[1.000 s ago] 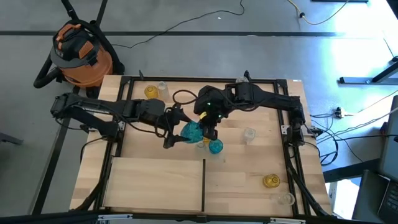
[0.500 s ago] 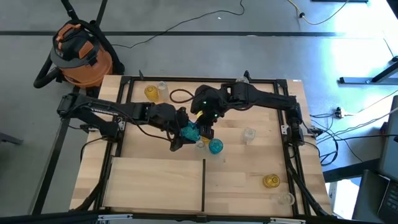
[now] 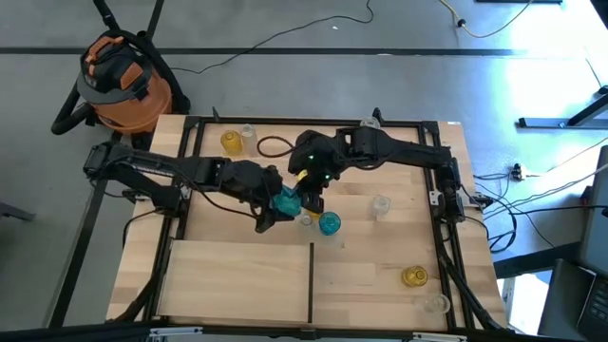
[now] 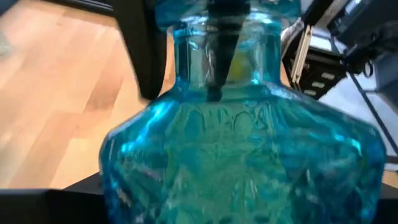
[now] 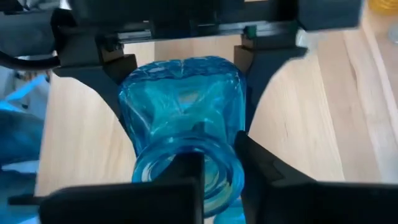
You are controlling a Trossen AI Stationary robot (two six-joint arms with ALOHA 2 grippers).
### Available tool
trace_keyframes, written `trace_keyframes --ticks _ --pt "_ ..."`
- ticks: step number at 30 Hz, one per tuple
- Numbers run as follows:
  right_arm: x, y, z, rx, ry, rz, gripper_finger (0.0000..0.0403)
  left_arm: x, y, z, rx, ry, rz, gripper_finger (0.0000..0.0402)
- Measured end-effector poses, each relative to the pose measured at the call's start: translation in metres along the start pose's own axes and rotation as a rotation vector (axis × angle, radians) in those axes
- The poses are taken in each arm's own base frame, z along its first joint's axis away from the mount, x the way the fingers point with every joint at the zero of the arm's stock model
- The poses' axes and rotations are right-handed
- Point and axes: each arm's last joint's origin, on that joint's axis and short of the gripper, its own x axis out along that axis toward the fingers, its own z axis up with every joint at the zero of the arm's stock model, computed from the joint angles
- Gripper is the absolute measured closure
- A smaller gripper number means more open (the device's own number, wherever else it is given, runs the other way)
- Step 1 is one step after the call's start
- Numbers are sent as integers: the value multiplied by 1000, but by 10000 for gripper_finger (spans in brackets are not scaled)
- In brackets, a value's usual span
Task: Sort vases onto shelf
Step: Put the blue vase on the shelf
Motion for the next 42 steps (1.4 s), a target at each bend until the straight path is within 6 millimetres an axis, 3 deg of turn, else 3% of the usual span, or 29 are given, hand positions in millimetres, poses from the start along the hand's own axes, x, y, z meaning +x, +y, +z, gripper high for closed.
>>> trace_keyframes --ticks 3,9,16,22,28,34,42 --pt "-19 6 6 -12 -111 15 324 -22 -6 4 1 -65 25 101" --pt "-80 20 8 -66 -329 -5 316 -76 -22 7 -34 -242 105 101" --pt "-116 24 -4 -88 -385 -82 318 -115 -52 -15 -181 -483 107 101" --pt "-117 23 -9 -128 -332 -98 318 -114 -96 -74 -315 -671 72 101" --pt "-116 23 -12 -195 -294 -105 318 -115 -139 -129 -363 -670 118 101" --pt "-116 22 -12 -231 -293 -106 318 -131 -165 -148 -333 -627 48 101" --pt "-113 22 -12 -229 -289 -104 318 -145 -178 -176 -383 -614 30 101"
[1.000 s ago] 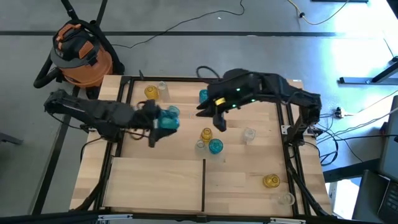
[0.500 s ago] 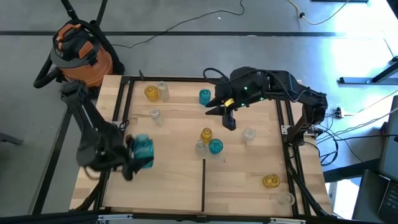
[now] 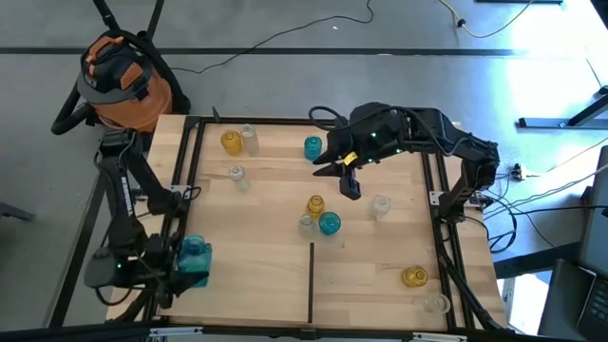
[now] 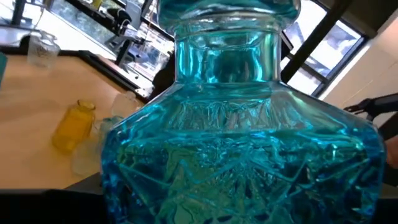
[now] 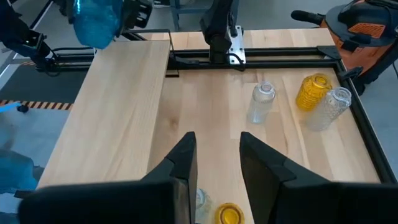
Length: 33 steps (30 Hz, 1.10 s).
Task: Sort vases onto shelf
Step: Put the blue vase on the shelf
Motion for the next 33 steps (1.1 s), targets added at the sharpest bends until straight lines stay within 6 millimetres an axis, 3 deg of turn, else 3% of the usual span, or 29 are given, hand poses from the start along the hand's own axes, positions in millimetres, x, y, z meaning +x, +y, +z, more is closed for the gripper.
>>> trace_keyframes --ticks 6,9,12,17,22,29,33 --pt "3 0 0 0 1 -4 318 -10 1 -8 150 26 -42 101" --pt "5 -1 0 1 6 -10 318 -5 3 -9 279 15 -28 101" --pt "9 -1 1 1 7 -12 318 16 13 -5 277 -6 17 101" --pt "4 -3 3 18 -31 -104 318 61 35 -2 321 78 -90 101" --pt "-27 -1 5 35 -98 -121 318 110 56 5 381 146 -212 101" --pt "-69 3 -6 108 -90 -153 318 152 73 22 455 92 -321 101" --pt "-89 4 -13 129 -90 -189 318 172 76 21 432 39 -410 101"
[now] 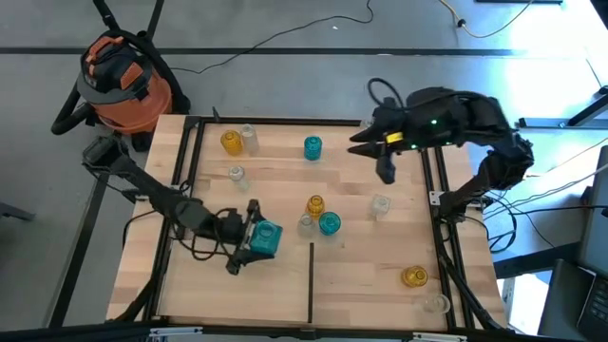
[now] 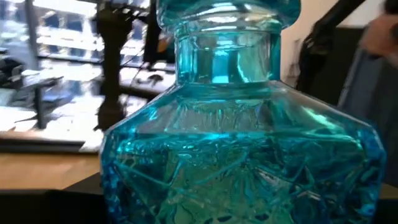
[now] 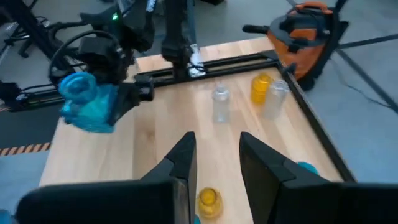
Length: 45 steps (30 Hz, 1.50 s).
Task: Sort vases onto shelf
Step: Put the blue vase on the shelf
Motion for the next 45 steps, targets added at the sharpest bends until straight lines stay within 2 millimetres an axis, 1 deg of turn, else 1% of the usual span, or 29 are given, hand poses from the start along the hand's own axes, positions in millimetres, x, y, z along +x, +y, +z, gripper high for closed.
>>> trace_keyframes --ticks 5,9,14,18,22,26,33,35,38,40,42,45 --pt "-17 -3 -4 1 -1 -17 318 19 2 -20 -24 -64 -29 101" --pt "-27 -4 -8 0 11 -18 318 28 2 -36 -37 -88 -20 101" --pt "-31 -5 -14 -11 61 -26 318 36 6 -62 -63 -22 5 101" --pt "-32 -6 -16 -32 74 -27 318 39 6 -71 -93 -27 5 101" --pt "-32 -6 -16 -36 75 -26 318 41 7 -82 -131 20 20 101" --pt "-32 -6 -16 -36 77 -23 318 41 7 -83 -172 27 23 101" --pt "-32 -6 -16 -36 78 -19 318 41 7 -83 -165 31 29 101" --pt "-32 -6 -16 -35 78 -19 318 42 7 -83 -137 30 38 98" --pt "-32 -6 -16 -34 78 -19 318 45 7 -80 -76 21 70 52" --pt "-32 -6 -16 -30 78 -19 318 47 7 -78 -39 14 79 30" --pt "-32 -6 -16 -17 78 -20 318 48 7 -77 0 11 80 23" --pt "-32 -6 -16 -1 78 -21 318 48 7 -78 15 21 62 29"
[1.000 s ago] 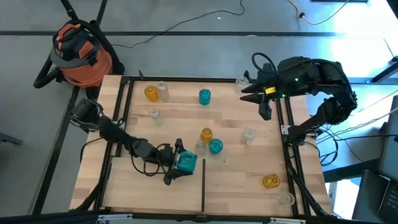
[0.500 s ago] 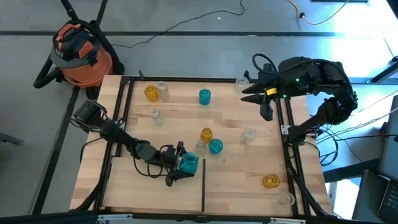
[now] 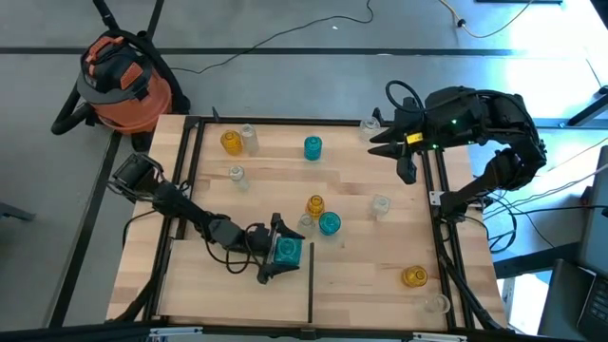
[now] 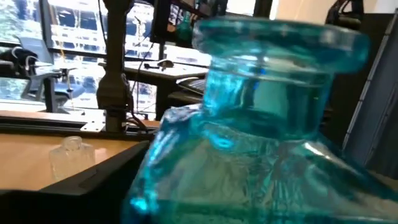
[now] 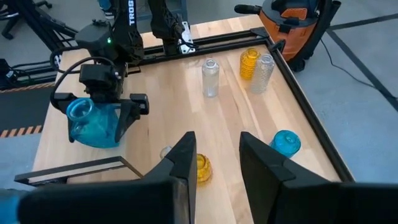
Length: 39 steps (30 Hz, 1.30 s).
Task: Sort vases onto shelf
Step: Put the blue vase on the shelf, then adjust the shelf on the table
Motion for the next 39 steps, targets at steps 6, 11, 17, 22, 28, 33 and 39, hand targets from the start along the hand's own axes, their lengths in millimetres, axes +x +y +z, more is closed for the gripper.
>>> trace_keyframes --ticks 6,11,17,22,28,33,39 --pt "1 0 0 20 2 -1 318 -1 -4 -3 9 29 -43 46" --pt "5 0 1 21 5 -19 318 -1 -4 1 -5 -6 -66 47" --pt "13 1 2 20 24 -22 318 2 -7 13 -34 -91 -84 47" --pt "18 2 3 18 38 -24 318 11 -11 26 -22 -138 -129 47" --pt "21 2 3 17 51 -25 318 11 -12 31 -6 -155 -131 47" --pt "22 2 2 11 58 -13 318 7 -9 47 -16 -208 -77 47" --pt "22 2 1 -12 74 -9 318 -8 1 88 -66 -335 71 47"
